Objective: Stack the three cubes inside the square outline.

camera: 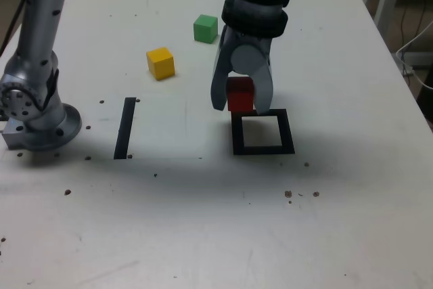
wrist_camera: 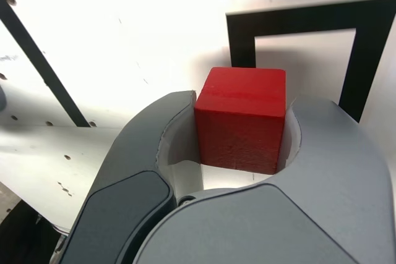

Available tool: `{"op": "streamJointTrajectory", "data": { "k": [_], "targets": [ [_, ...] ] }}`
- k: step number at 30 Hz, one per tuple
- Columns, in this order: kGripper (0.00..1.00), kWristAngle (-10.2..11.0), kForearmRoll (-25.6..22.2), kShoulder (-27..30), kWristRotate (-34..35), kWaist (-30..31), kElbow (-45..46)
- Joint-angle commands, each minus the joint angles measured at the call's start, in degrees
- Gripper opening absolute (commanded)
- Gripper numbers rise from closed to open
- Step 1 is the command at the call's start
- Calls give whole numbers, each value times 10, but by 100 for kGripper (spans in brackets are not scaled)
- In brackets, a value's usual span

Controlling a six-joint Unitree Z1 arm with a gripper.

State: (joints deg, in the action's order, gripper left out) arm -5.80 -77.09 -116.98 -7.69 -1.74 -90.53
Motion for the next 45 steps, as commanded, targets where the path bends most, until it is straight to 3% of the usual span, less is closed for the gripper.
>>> {"op": "streamJointTrajectory", "data": {
  "k": [1,15,41,43,45],
  "targets": [
    [30,-4,7,1,3,7,1],
    [30,-25,54,-30,10,35,11],
    [30,-24,67,-64,1,9,-3],
    [34,-24,69,-65,0,8,-2],
    [47,-24,71,-66,-1,8,-1]
  ]
}}
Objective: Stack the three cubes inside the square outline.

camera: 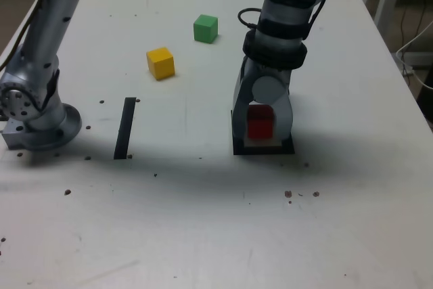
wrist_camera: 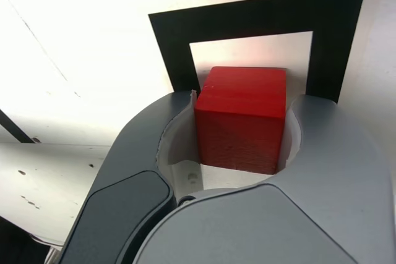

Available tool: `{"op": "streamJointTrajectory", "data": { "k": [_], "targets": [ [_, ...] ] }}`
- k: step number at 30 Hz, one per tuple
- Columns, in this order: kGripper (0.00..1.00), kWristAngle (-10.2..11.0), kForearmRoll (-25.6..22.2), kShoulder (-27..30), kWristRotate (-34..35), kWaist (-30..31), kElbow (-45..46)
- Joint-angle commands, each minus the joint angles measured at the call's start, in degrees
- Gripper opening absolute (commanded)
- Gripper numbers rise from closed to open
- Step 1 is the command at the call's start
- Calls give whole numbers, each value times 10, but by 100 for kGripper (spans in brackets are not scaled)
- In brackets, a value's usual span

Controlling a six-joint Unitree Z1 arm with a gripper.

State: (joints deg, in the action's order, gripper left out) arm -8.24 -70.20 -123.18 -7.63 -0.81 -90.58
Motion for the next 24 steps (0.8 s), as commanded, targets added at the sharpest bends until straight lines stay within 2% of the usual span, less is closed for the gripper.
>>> {"op": "streamJointTrajectory", "data": {
  "k": [1,4,6,17,24],
  "targets": [
    [56,0,4,-4,-3,-2,1],
    [82,-2,9,-5,-6,-2,5],
    [92,-3,12,-6,-8,-3,7],
    [97,-1,17,14,-10,-14,23],
    [99,25,15,79,-3,-46,65]
  ]
}}
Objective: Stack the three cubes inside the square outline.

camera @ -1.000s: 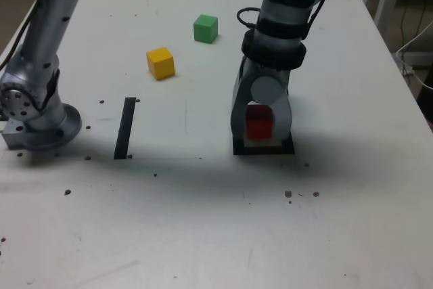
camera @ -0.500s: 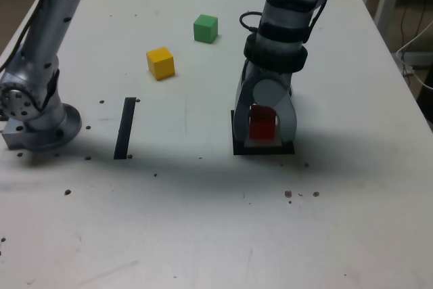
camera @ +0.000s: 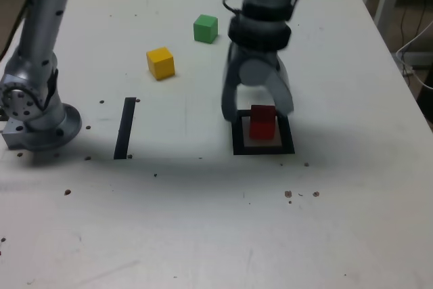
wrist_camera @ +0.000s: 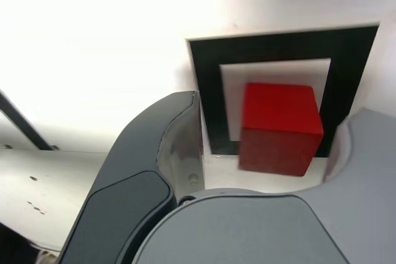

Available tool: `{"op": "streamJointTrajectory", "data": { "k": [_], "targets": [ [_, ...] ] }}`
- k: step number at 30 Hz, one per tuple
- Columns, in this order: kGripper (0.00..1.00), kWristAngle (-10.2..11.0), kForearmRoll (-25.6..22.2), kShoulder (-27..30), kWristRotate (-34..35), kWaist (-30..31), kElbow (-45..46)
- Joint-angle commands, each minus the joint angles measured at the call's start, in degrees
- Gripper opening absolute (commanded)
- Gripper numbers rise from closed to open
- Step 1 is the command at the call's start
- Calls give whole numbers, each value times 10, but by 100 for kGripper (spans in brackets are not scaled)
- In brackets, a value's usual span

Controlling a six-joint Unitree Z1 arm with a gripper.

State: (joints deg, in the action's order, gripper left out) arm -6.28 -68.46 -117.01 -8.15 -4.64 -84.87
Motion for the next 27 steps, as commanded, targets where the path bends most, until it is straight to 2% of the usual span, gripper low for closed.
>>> {"op": "streamJointTrajectory", "data": {
  "k": [1,14,27],
  "targets": [
    [99,10,-4,27,3,-14,13],
    [99,50,-29,110,4,-110,79],
    [99,61,-20,163,-2,-219,170]
  ]
}}
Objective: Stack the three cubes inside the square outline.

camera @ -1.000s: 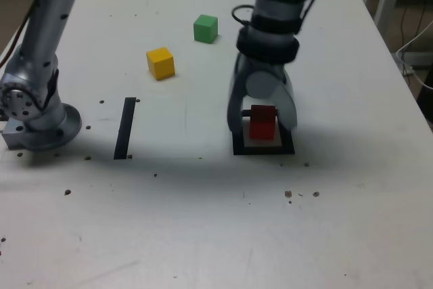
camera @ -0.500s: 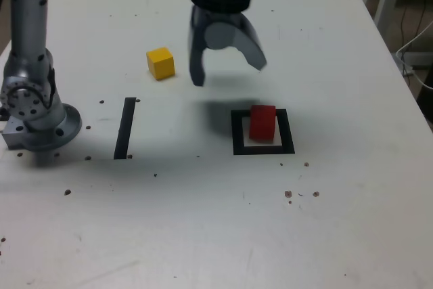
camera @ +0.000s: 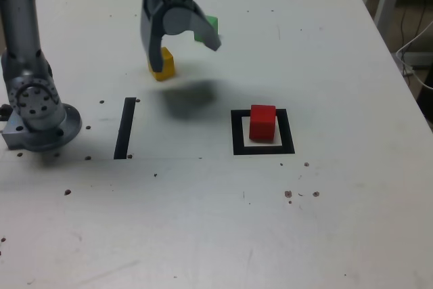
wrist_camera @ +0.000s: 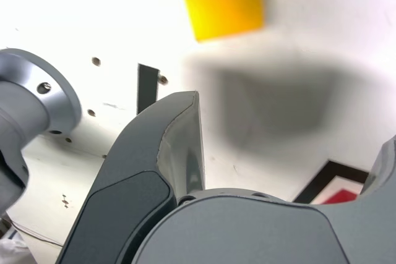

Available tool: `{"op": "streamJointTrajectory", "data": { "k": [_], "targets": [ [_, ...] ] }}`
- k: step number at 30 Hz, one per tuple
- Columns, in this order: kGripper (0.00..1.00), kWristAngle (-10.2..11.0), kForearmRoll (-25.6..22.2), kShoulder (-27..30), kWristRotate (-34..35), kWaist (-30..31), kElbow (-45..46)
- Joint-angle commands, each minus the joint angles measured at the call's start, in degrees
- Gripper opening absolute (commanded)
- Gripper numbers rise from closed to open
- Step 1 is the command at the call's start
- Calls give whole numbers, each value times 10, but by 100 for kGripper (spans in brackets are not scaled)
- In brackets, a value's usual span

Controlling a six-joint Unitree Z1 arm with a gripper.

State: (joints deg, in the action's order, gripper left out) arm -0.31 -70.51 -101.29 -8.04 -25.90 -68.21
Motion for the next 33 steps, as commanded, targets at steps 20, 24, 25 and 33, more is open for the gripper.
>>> {"op": "streamJointTrajectory", "data": {
  "k": [20,24,25,33],
  "targets": [
    [99,4,46,-41,-85,-135,42],
    [99,3,52,-65,-99,-145,33],
    [98,2,53,-70,-102,-147,31],
    [90,1,49,-108,-125,-166,12]
  ]
}}
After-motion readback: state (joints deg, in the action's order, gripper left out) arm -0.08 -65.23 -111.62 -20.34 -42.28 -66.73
